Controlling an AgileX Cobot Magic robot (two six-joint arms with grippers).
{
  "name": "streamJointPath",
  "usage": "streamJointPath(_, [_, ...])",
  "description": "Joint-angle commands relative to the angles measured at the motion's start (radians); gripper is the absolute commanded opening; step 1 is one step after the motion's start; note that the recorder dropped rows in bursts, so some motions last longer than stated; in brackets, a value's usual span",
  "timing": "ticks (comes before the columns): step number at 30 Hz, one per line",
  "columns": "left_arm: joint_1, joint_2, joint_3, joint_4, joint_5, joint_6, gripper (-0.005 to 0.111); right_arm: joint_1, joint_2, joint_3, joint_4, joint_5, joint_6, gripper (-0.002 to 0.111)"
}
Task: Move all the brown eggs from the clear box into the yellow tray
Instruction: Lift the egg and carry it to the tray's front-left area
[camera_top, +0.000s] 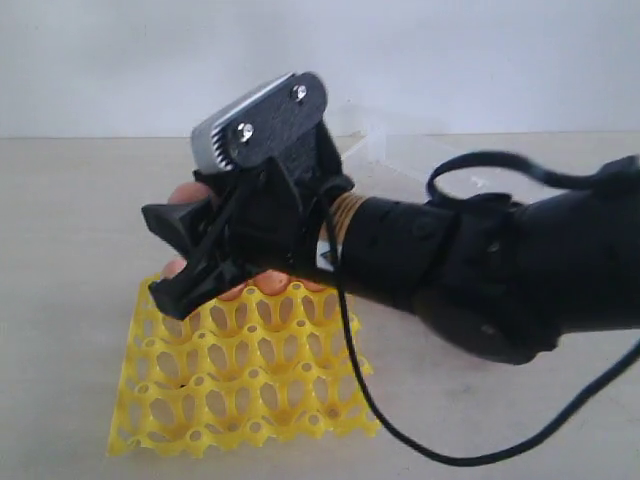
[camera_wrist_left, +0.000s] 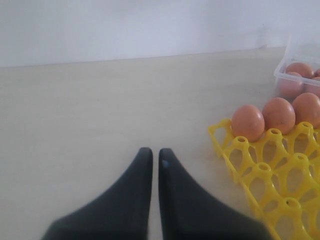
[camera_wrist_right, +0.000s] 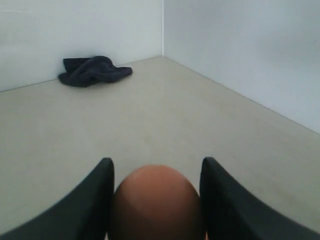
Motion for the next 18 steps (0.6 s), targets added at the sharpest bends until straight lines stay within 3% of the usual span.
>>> streamJointPath(1, [-0.004,-0.003,0.004,0.001,-0.004,0.001,0.004,0.005,0.153,-0.057,-0.011,-0.144,0.043,0.000])
streamJointPath(4, [-0.004,-0.003,0.004,0.001,-0.004,0.001,0.004,0.005,0.288,-0.152,-0.063,-0.238,0.210,0.000])
streamJointPath(9, [-0.004,-0.003,0.004,0.001,-0.004,0.001,0.004,0.005,0.410,-0.266,-0.237,-0.204,0.405,0.000])
streamJointPath(18, [-0.004,-0.003,0.004,0.001,-0.004,0.001,0.004,0.005,0.428,-0.288,-0.242,0.046,0.411,0.000])
